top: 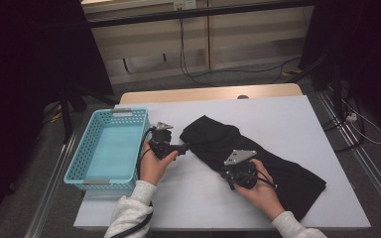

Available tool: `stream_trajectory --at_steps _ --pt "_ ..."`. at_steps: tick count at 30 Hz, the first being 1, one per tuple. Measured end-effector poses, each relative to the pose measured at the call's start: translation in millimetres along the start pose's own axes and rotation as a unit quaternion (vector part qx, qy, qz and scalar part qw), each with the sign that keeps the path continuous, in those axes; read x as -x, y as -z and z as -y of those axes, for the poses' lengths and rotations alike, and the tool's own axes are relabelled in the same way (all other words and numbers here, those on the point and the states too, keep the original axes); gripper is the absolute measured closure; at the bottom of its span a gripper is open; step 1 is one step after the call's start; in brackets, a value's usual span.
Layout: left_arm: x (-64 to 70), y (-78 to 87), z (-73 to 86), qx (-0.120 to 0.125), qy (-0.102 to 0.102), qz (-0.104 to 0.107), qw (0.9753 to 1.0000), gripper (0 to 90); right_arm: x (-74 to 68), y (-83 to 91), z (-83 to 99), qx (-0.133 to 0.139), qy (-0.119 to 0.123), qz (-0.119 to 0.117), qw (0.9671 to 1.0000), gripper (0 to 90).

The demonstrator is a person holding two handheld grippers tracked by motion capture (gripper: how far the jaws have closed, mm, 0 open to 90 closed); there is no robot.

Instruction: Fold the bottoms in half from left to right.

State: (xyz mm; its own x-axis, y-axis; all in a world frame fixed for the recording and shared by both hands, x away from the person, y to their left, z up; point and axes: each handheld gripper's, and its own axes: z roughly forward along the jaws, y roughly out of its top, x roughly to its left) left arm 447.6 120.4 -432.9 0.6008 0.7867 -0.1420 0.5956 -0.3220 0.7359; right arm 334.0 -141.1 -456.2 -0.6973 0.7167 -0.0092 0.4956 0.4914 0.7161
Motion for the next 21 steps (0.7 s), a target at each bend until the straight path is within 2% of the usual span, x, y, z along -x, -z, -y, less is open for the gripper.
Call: stream_trajectory --at_steps 2,4,5,6,8,9,10,13,15,17,18,19,20,21 --pt "0.0 1.5 -0.6 0.004 -0.001 -0.001 1.0000 17.2 1.7 1.0 0.0 -0.002 -0.008 -0.011 0.9999 85.6" --pt "-0.2 3.8 -2.4 0.009 -0.001 0.000 1.0000 18.0 1.4 3.8 0.0 -0.009 -0.011 -0.038 0.9992 86.0" --pt "-0.2 3.8 -2.4 0.009 -0.001 0.000 1.0000 18.1 1.4 3.8 0.0 -0.009 -0.011 -0.038 0.9992 86.0" --pt "-0.1 5.0 -3.9 0.012 -0.003 0.003 0.9999 18.4 -3.0 7.8 1.4 -0.016 -0.006 -0.058 0.9982 86.0" --pt "0.4 4.4 -4.3 0.009 -0.005 0.005 0.9999 19.8 -9.4 13.2 4.6 -0.023 0.001 -0.082 0.9964 86.0" --pt "0.4 4.4 -4.3 0.009 -0.005 0.005 0.9999 20.2 -9.4 13.2 4.6 -0.023 0.001 -0.082 0.9964 86.0" --pt "0.6 2.1 -3.9 0.006 -0.005 0.006 1.0000 20.5 -14.6 17.8 8.5 -0.027 0.004 -0.099 0.9947 85.3" --pt "0.6 -0.2 -3.5 0.002 -0.005 0.005 1.0000 20.5 -16.3 20.4 13.1 -0.017 0.003 -0.103 0.9945 77.3" --pt "-0.3 -0.7 -3.7 0.007 -0.001 0.006 1.0000 20.6 -13.6 21.5 12.7 -0.010 0.000 -0.097 0.9952 61.5" --pt "-1.2 -0.4 -4.2 0.010 0.001 0.004 0.9999 20.7 -11.5 23.0 12.2 -0.005 0.000 -0.090 0.9959 60.6" --pt "-4.8 0.2 -4.7 0.017 0.010 -0.005 0.9998 20.7 -5.4 27.0 11.1 0.012 -0.009 -0.078 0.9969 48.3" --pt "-4.8 0.2 -4.7 0.017 0.010 -0.005 0.9998 20.7 -5.4 27.0 11.1 0.012 -0.009 -0.078 0.9969 48.3" --pt "-8.7 -0.6 -4.7 0.017 0.020 -0.015 0.9995 20.7 2.2 31.0 10.2 0.022 -0.027 -0.073 0.9967 43.9" --pt "-8.7 -0.6 -4.7 0.017 0.020 -0.015 0.9995 21.2 5.4 32.9 10.4 0.024 -0.032 -0.070 0.9967 41.1"
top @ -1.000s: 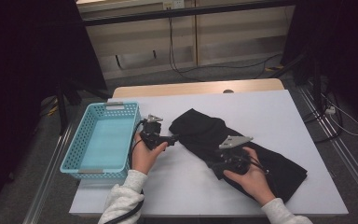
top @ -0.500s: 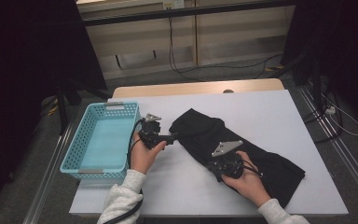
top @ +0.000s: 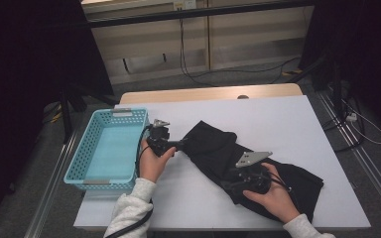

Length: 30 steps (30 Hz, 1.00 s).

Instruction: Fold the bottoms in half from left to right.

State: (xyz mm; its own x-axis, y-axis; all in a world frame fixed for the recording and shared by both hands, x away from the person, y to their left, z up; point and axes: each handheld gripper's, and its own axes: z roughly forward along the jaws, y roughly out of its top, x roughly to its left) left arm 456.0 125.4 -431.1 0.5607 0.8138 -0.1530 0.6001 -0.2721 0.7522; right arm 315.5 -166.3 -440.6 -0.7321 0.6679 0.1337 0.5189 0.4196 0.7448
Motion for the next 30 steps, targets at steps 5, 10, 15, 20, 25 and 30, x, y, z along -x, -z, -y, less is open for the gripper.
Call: stream_trajectory --at_steps 5,10,15,20,25,30 --pt "3.1 -0.7 -7.8 0.011 -0.022 0.018 0.9995 28.6 10.6 8.8 3.3 0.010 -0.005 0.023 0.9997 31.5" --pt "15.9 -7.1 -16.7 0.021 -0.057 0.040 0.9974 40.9 19.8 12.9 9.5 0.012 -0.025 0.038 0.9989 24.6" --pt "23.4 -29.7 -18.3 -0.006 -0.083 0.050 0.9953 54.9 24.7 15.2 10.7 0.017 -0.032 0.047 0.9982 21.8" --pt "19.9 -51.0 -14.6 -0.034 -0.081 0.033 0.9956 54.0 26.4 15.4 11.5 0.017 -0.036 0.048 0.9980 21.4" --pt "21.7 -55.4 -9.5 -0.035 -0.073 0.043 0.9957 62.1 27.2 15.7 14.6 0.009 -0.037 0.044 0.9983 21.4" --pt "27.0 -51.0 -11.2 -0.039 -0.085 0.041 0.9948 66.3 27.7 15.7 15.1 0.008 -0.038 0.048 0.9981 21.4"
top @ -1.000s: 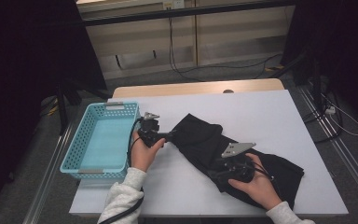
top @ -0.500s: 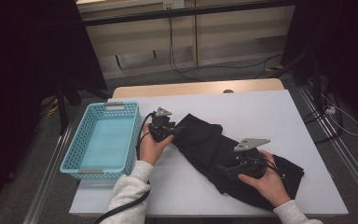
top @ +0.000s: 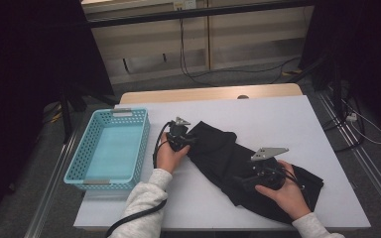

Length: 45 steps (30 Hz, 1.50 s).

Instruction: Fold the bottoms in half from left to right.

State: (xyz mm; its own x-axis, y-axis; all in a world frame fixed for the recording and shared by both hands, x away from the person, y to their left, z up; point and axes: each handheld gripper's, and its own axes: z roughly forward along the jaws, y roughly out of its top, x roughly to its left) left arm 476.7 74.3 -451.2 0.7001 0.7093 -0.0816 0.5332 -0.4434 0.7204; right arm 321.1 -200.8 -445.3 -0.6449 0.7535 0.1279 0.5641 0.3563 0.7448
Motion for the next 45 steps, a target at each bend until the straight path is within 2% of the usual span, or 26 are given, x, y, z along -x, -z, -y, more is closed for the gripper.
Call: stream_trajectory --at_steps 1,6,7,9,10,13,16,17,18,20,21,24,26,32,34,35,37,38,39,40,41,45 --pt "1.7 1.4 -0.8 0.004 -0.009 -0.006 0.9999 68.1 -0.8 -0.2 -0.3 0.000 0.001 -0.001 1.0000 21.4" --pt "3.1 6.3 -4.3 0.018 -0.013 -0.006 0.9997 68.0 -1.4 -0.3 -1.0 0.002 0.003 0.000 1.0000 21.4" --pt "2.8 7.4 -6.4 0.019 -0.004 0.007 0.9998 65.9 -1.2 0.1 -0.9 0.002 0.002 0.000 1.0000 21.4" --pt "2.3 8.7 -7.0 0.016 -0.007 0.008 0.9998 64.8 -1.1 0.4 -0.7 0.001 0.001 0.000 1.0000 21.4" --pt "2.8 7.7 -6.0 0.015 -0.006 0.000 0.9999 64.7 -0.5 0.7 -0.4 0.000 0.000 0.001 1.0000 21.4" --pt "2.0 -1.2 1.0 -0.008 -0.007 0.006 0.9999 63.2 -0.2 1.2 -0.4 0.001 0.000 0.002 1.0000 21.4" --pt "3.6 -0.7 1.4 -0.008 -0.004 0.009 0.9999 73.6 0.3 1.8 0.1 0.002 -0.001 0.002 1.0000 21.4" --pt "3.2 -0.2 1.1 -0.014 0.005 0.017 0.9998 77.7 0.7 1.8 0.4 0.002 -0.002 0.001 1.0000 21.4" --pt "3.2 -0.2 1.1 -0.014 0.005 0.017 0.9998 80.8 0.7 1.8 0.4 0.002 -0.002 0.001 1.0000 21.4" --pt "1.7 0.3 2.2 -0.012 0.020 0.020 0.9995 85.3 1.9 1.2 1.2 0.000 -0.004 0.004 1.0000 21.4" --pt "-0.6 1.5 3.2 -0.012 0.037 0.027 0.9989 86.2 2.1 1.5 1.2 0.000 -0.004 0.003 1.0000 21.4" --pt "0.6 3.4 2.6 -0.002 0.039 0.025 0.9989 87.7 2.0 1.7 0.7 0.001 -0.003 0.005 1.0000 21.4" --pt "-0.2 8.7 -2.3 0.016 0.042 0.024 0.9987 87.8 1.7 1.0 -0.1 0.002 -0.003 0.004 1.0000 21.4" --pt "-3.7 16.5 -17.8 0.028 0.038 0.023 0.9986 88.0 1.2 -0.2 0.0 -0.002 -0.001 0.003 1.0000 21.4" --pt "-4.9 16.5 -18.9 0.031 0.038 0.021 0.9986 87.9 1.2 -0.3 0.2 -0.004 -0.001 0.002 1.0000 21.4" --pt "-5.8 14.9 -18.3 0.020 0.039 0.017 0.9989 87.7 1.2 -0.7 0.4 -0.004 0.000 0.002 1.0000 21.4" --pt "-7.0 13.0 -14.6 0.015 0.035 0.013 0.9992 85.8 0.5 -1.2 1.0 -0.007 0.001 0.000 1.0000 21.3" --pt "-7.0 13.0 -14.6 0.015 0.035 0.013 0.9992 83.1 0.5 -1.2 1.0 -0.007 0.001 0.000 1.0000 21.3" --pt "-7.8 12.8 -12.4 0.023 0.029 0.002 0.9993 77.4 0.0 -1.4 1.1 -0.008 0.003 0.000 1.0000 21.1" --pt "-7.8 12.8 -12.4 0.023 0.029 0.002 0.9993 70.5 0.0 -1.4 1.1 -0.008 0.003 0.000 1.0000 21.1" --pt "-9.2 13.5 -12.5 0.024 0.025 0.014 0.9993 68.7 -0.2 -0.7 0.8 -0.005 0.003 -0.001 1.0000 21.1" --pt "-8.1 14.2 -14.0 0.018 0.020 0.021 0.9994 64.0 1.1 0.8 0.4 -0.002 0.002 0.002 1.0000 21.1"
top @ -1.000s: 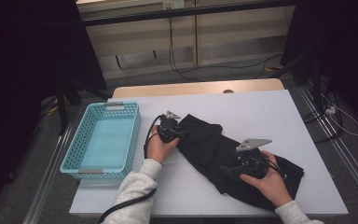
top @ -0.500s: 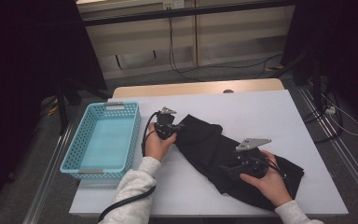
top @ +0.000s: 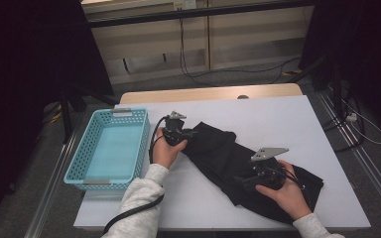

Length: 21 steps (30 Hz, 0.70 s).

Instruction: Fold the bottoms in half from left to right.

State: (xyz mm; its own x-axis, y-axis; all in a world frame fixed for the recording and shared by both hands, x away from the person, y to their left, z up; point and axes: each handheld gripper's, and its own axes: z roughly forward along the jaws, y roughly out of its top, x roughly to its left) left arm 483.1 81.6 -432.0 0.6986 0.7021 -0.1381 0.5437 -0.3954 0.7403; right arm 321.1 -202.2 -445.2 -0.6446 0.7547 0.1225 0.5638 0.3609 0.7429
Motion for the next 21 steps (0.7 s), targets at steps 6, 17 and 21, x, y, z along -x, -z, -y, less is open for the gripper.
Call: stream_trajectory --at_steps 6,17,21 --pt "10.7 -11.1 8.7 -0.029 -0.013 0.007 0.9995 64.5 1.1 1.4 0.1 0.003 -0.002 0.004 1.0000 20.8" --pt "15.8 -16.8 11.2 -0.043 -0.003 -0.007 0.9991 87.5 1.8 2.2 0.2 0.003 -0.002 0.005 1.0000 20.7" --pt "11.0 -11.8 7.2 -0.030 0.011 -0.001 0.9995 87.8 2.5 2.8 0.2 0.004 -0.003 0.005 1.0000 20.6"
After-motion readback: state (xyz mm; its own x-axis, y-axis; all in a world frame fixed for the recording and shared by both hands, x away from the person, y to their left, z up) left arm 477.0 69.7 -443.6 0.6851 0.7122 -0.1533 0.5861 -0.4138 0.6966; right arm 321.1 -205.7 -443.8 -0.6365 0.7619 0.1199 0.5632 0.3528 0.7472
